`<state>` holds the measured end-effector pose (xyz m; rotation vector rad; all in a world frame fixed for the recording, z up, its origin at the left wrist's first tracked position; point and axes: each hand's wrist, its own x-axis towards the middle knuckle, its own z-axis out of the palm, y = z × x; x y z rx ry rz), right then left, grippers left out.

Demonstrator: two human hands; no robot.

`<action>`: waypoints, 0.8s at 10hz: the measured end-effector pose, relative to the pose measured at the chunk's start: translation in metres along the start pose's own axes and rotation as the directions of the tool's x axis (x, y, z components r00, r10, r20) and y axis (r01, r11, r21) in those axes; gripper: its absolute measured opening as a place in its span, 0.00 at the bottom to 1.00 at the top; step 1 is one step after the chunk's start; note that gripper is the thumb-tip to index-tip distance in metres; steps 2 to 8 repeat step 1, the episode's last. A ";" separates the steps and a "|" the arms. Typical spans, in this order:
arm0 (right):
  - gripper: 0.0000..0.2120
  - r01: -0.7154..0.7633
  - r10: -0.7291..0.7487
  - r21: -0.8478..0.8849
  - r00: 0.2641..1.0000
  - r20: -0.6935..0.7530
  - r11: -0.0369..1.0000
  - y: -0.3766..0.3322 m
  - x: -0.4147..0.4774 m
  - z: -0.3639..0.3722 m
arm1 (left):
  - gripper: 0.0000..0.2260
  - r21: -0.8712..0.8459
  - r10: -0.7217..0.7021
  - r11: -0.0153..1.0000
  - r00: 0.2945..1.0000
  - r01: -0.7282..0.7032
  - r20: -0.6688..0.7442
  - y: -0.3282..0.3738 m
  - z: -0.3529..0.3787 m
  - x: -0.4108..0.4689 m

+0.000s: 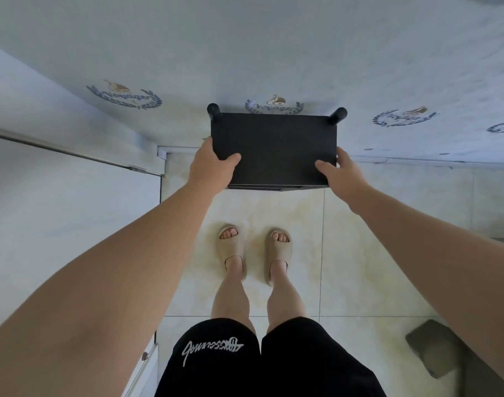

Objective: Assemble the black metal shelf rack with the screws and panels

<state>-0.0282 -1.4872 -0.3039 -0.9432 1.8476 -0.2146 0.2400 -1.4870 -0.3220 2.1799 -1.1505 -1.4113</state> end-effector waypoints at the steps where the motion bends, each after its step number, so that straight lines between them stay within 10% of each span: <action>1: 0.32 0.074 -0.082 -0.250 0.996 -0.023 0.965 -0.012 -0.033 0.000 | 0.31 0.199 0.127 0.972 0.992 -0.122 -0.010 0.013 -0.010 -0.034; 8: 0.32 0.074 -0.082 -0.250 0.996 -0.023 0.965 -0.012 -0.033 0.000 | 0.31 0.199 0.127 0.972 0.992 -0.122 -0.010 0.013 -0.010 -0.034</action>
